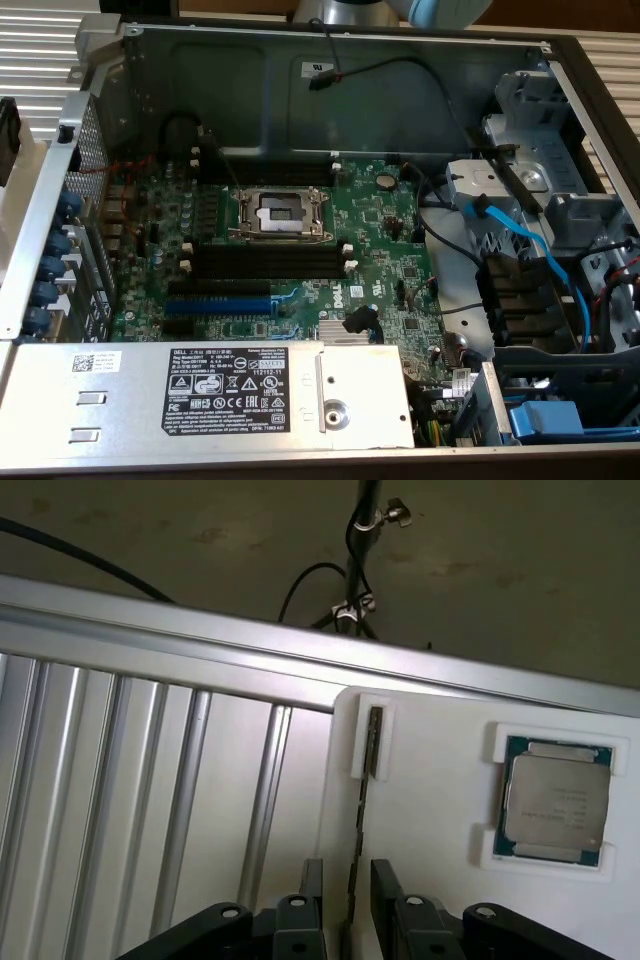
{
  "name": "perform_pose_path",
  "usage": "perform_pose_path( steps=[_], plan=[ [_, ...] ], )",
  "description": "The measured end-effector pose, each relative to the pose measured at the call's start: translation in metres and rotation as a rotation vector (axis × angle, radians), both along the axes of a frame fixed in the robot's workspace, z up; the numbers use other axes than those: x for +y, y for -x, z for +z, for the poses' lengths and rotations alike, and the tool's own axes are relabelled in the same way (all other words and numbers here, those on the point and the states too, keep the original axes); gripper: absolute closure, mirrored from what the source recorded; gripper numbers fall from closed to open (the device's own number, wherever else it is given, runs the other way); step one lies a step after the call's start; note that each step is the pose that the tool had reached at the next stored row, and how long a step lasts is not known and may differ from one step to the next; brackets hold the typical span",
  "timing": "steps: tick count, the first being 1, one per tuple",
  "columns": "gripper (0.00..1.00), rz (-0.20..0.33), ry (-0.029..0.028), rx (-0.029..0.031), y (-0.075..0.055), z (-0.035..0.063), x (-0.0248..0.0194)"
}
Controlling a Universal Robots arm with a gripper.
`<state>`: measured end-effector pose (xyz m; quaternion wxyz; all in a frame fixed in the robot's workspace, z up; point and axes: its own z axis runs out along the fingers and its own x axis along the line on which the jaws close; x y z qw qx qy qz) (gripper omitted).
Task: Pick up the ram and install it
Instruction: 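Pick up the ram and move it above insertion slot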
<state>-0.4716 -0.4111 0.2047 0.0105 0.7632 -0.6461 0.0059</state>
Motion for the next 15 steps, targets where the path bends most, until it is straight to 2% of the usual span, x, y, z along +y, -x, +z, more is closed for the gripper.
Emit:
perform_pose_path(
  steps=[4, 9, 13, 15],
  plan=[
    [0.67, -0.002, -0.0003, 0.0006, 0.0000, -0.0008, 0.0000],
    [0.67, -0.043, -0.0024, 0.0008, 0.0000, -0.0017, 0.0000],
    [0.67, -0.065, -0.0111, 0.0010, 0.0000, -0.0020, 0.0000],
    [0.67, -0.070, -0.0126, 0.0028, 0.0000, -0.0020, 0.0001]
  ],
)
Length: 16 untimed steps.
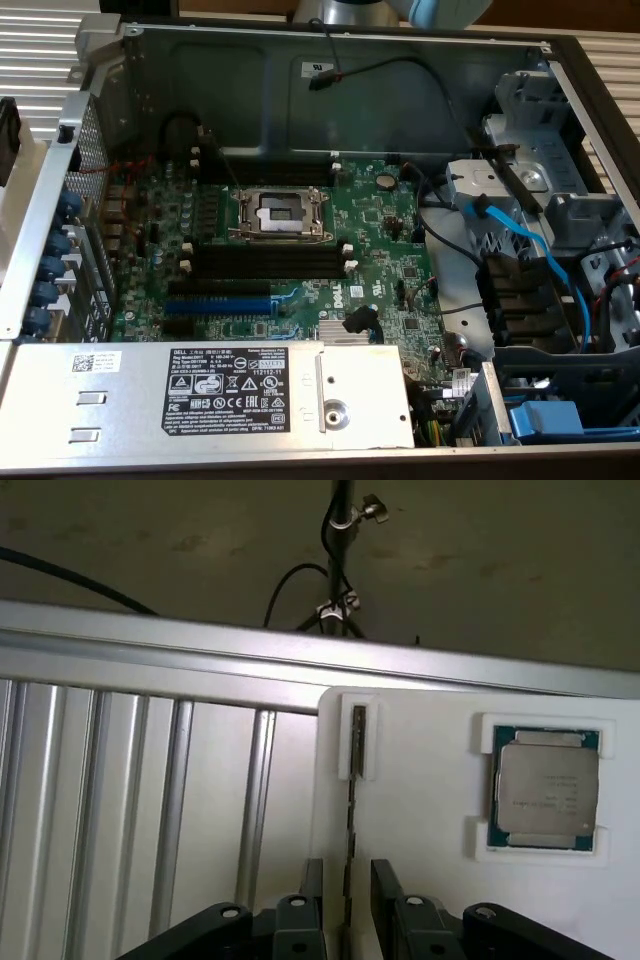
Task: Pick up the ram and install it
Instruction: 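Pick up the ram and move it above insertion slot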
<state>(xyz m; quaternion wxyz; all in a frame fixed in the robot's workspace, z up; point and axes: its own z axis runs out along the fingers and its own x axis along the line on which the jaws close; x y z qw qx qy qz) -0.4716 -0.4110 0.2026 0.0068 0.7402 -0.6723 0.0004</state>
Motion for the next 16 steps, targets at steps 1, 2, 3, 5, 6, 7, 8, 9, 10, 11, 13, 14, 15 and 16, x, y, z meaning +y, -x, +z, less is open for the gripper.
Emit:
perform_pose_path(
  steps=[1, 2, 3, 5, 6, 7, 8, 9, 10, 11, 13, 14, 15, 16],
  plan=[
    [0.67, -0.002, 0.0000, 0.0024, 0.0000, -0.0001, -0.0001],
    [0.67, -0.004, 0.0000, 0.0055, 0.0000, -0.0002, -0.0001],
    [0.67, -0.005, 0.0000, 0.0101, 0.0000, -0.0003, -0.0001],
    [0.67, -0.007, 0.0001, 0.0250, -0.0001, -0.0004, -0.0001],
    [0.67, -0.007, 0.0001, 0.0283, 0.0000, -0.0005, -0.0001],
    [0.67, -0.007, 0.0002, 0.0286, 0.0000, -0.0005, -0.0001],
    [0.67, -0.007, 0.0001, 0.0287, 0.0000, -0.0005, -0.0001],
    [0.67, -0.007, 0.0000, 0.0286, 0.0000, -0.0005, -0.0001],
    [0.67, -0.007, 0.0000, 0.0286, 0.0000, -0.0005, -0.0001],
    [0.67, -0.007, 0.0000, 0.0286, 0.0000, -0.0005, -0.0001],
    [0.67, -0.007, 0.0001, 0.0286, 0.0000, -0.0005, -0.0001],
    [0.67, -0.007, 0.0000, 0.0286, 0.0000, -0.0005, -0.0001],
    [0.67, -0.007, 0.0000, 0.0286, 0.0000, -0.0005, -0.0001],
    [0.67, -0.007, 0.0001, 0.0286, 0.0000, -0.0005, -0.0001]
  ],
)
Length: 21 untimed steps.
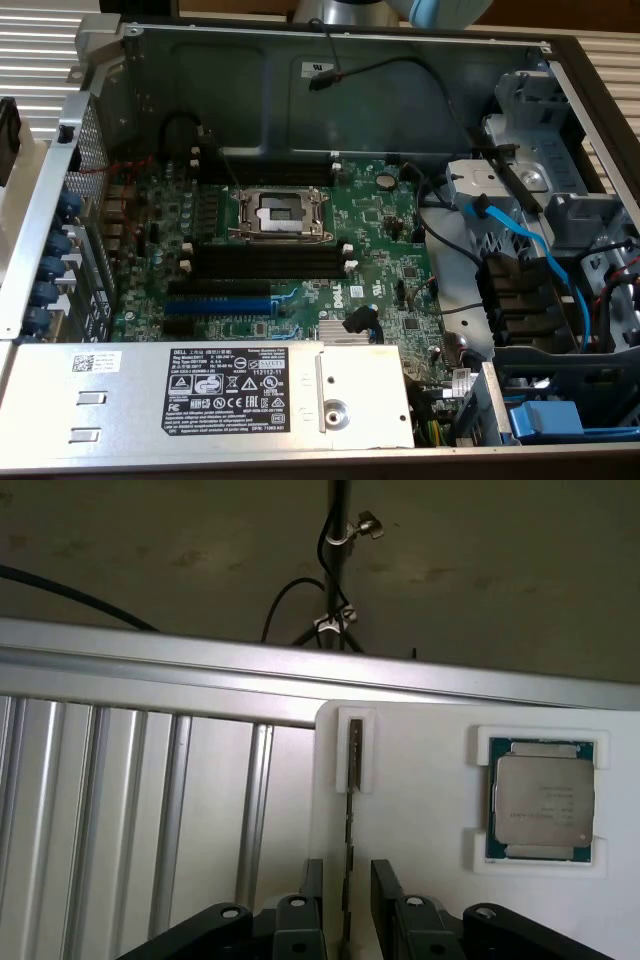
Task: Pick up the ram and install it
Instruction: 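Pick up the ram and move it above insertion slot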
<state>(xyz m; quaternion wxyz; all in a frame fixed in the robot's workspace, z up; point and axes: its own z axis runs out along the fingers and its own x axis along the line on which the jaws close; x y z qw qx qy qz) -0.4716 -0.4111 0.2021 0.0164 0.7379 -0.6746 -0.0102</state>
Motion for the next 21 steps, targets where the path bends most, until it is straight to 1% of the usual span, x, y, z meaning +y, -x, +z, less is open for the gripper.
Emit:
perform_pose_path(
  steps=[3, 5, 6, 21],
  plan=[
    [0.67, 0.000, 0.0000, 0.0000, 0.0000, 0.0000, 0.0000],
    [0.69, 0.000, 0.0000, 0.0000, 0.0000, 0.0000, 0.0001],
    [0.76, 0.000, 0.0000, 0.0000, 0.0000, 0.0000, 0.0001],
    [0.76, 0.000, 0.0000, 0.0000, 0.0000, -0.0014, 0.0001]
  ],
)
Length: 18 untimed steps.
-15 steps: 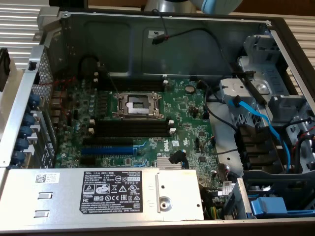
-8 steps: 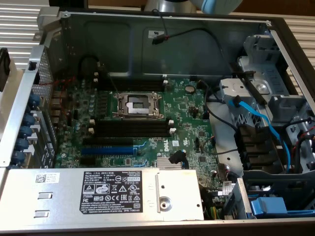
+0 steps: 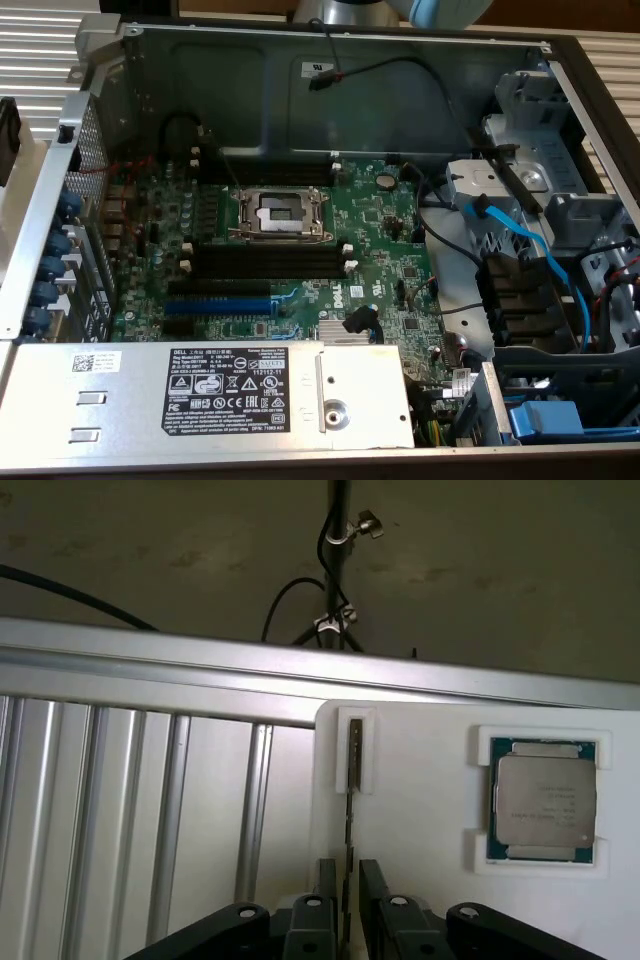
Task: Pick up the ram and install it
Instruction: 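Pick up the ram and move it above insertion slot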
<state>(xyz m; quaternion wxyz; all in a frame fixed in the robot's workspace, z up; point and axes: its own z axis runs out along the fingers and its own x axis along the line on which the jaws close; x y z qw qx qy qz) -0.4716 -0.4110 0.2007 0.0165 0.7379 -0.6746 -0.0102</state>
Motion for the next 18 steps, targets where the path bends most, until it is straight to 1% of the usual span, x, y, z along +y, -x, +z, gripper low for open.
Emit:
perform_pose_path(
  steps=[7, 8, 9, 10, 18],
  plan=[
    [0.76, 0.000, -0.0001, 0.0000, 0.0000, -0.0007, 0.0027],
    [0.79, 0.000, 0.0000, -0.0002, -0.0001, -0.0008, 0.0029],
    [0.79, 0.000, -0.0001, -0.0002, 0.0000, -0.0009, 0.0032],
    [0.87, 0.000, -0.0001, -0.0001, 0.0000, -0.0009, 0.0032],
    [0.87, 0.000, 0.0000, 0.0000, 0.0000, -0.0009, 0.0033]
  ],
)
